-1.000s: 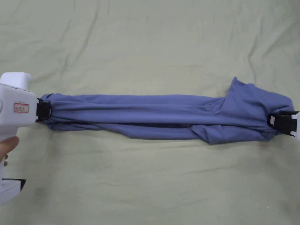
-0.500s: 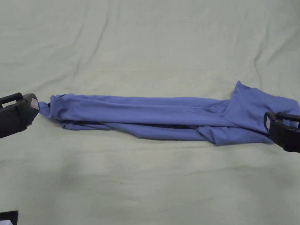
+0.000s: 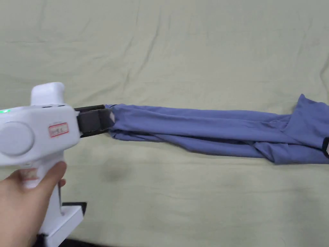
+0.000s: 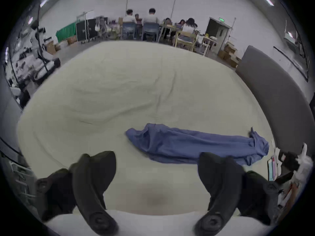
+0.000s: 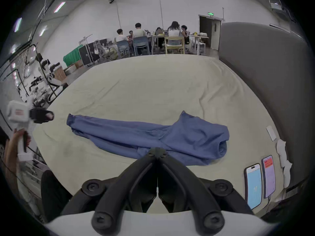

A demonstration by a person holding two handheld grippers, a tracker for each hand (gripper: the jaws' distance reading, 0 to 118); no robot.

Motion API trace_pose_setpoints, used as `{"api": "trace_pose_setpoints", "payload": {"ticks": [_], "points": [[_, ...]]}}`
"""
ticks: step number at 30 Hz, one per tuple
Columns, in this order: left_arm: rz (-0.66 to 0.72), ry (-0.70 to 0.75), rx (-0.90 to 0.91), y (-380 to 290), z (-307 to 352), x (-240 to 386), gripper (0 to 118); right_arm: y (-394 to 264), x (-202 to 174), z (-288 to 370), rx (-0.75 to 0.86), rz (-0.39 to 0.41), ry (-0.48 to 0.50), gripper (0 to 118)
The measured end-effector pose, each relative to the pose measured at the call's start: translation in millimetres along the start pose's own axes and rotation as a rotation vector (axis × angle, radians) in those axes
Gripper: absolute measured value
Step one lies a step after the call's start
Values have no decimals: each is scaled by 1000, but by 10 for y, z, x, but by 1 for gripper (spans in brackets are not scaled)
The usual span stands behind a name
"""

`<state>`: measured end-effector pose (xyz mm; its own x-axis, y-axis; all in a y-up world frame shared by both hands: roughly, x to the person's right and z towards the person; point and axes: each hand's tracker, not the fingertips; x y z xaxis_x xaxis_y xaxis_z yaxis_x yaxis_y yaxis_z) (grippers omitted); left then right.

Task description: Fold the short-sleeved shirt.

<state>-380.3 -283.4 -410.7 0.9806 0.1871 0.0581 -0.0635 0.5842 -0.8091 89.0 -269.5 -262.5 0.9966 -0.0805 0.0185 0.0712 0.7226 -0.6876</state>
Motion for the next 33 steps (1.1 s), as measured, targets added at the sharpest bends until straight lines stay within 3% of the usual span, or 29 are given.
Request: {"api": "trace_pose_setpoints", "payload": {"ticks": [4,6,8,9,10,11,12,14,16,21,25,29,31,33], "points": [[69,-30,-86,147,-923,-167,105,-29,-26,-102,-41,19,-4,3],[55,35,-146,131,-1310,-189,105,-38,-26,-146,-68,28,-5,3],[84,-37,-190,96,-1474,-204,105,-83,-39,-226,-95,43,-15,3],[50,-16,-125,16,-1387,-142,95,-88,-40,-248,-107,50,-20,3],[-34,-34,-83,42,-1289,-77,52,-97,-41,-282,-119,58,-25,3],[-32,-114,-69,59,-1236,-49,26,-122,-49,-334,-131,65,-29,3],[19,-159,-64,50,-1209,-30,26,-137,-51,-376,-137,64,-26,3],[-48,-83,-124,78,-1230,65,26,-143,-46,-437,-154,55,-12,3],[-29,-104,-127,128,-1175,13,26,-162,-67,-440,-155,54,-8,3],[43,-131,-113,309,-767,-450,26,-121,-59,-412,-125,41,10,3],[-136,266,-62,448,-400,-444,26,-68,-28,-440,-99,37,15,3],[-142,275,-40,494,-202,-175,26,-16,13,-457,-79,37,15,3],[-268,351,-61,442,-252,193,26,3,48,-441,-66,30,17,3],[-359,333,-89,368,-379,563,26,4,86,-420,-58,21,15,3]]}}
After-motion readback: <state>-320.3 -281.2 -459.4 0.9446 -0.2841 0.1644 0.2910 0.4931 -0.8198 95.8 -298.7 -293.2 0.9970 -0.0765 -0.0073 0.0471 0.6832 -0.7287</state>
